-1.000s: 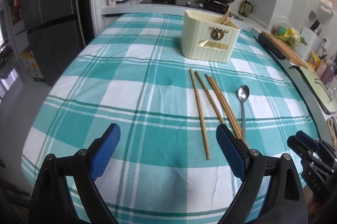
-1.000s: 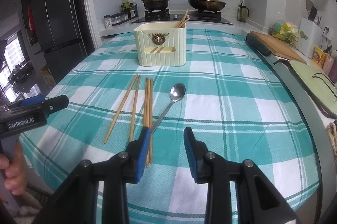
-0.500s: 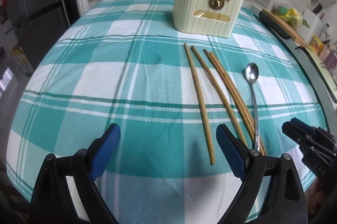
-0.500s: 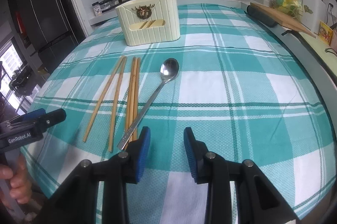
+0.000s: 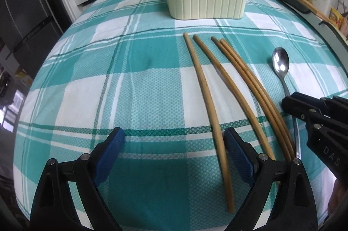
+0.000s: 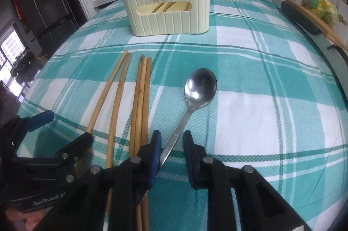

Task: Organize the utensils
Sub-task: 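Close the right gripper on the metal spoon handle while the left gripper closes on a chopstick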

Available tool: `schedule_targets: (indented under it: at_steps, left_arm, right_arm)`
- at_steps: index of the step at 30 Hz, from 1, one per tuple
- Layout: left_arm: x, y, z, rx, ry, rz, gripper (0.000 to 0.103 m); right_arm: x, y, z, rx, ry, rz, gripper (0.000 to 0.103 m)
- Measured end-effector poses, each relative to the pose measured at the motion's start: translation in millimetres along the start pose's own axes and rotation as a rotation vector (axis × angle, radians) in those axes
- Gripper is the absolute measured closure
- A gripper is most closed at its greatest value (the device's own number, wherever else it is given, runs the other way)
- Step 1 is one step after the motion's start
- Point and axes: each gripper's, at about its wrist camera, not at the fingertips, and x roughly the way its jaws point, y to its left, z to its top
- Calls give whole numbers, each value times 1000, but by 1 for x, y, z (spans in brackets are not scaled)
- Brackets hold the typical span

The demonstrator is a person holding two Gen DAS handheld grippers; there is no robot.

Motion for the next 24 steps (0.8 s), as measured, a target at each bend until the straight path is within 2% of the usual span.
schedule_targets:
  at_steps: [4, 8, 11, 18, 23, 24]
  left_arm:
    - [1, 4, -2, -24, -1, -14, 9]
    - [-1, 4, -4, -26, -3, -31, 14]
    - [-3, 1, -4, -17, -8, -46, 23]
    - [-8, -11, -4, 16, -41, -50, 58]
    - [-10, -19, -5, 37, -60, -36, 78]
    - [-11, -20, -5, 42, -61, -32, 84]
  right_arm:
    - [-5, 0, -7, -46, -3, -58, 94]
    - [-12, -19, -13, -2, -5, -85, 96]
    - [-19, -35, -22, 29, -14, -121, 96]
    - [-38, -66, -49, 92, -45, -218, 96]
    - [-43, -65, -63, 75, -103, -221, 93]
    - [-44, -64, -64, 68, -113, -225, 93]
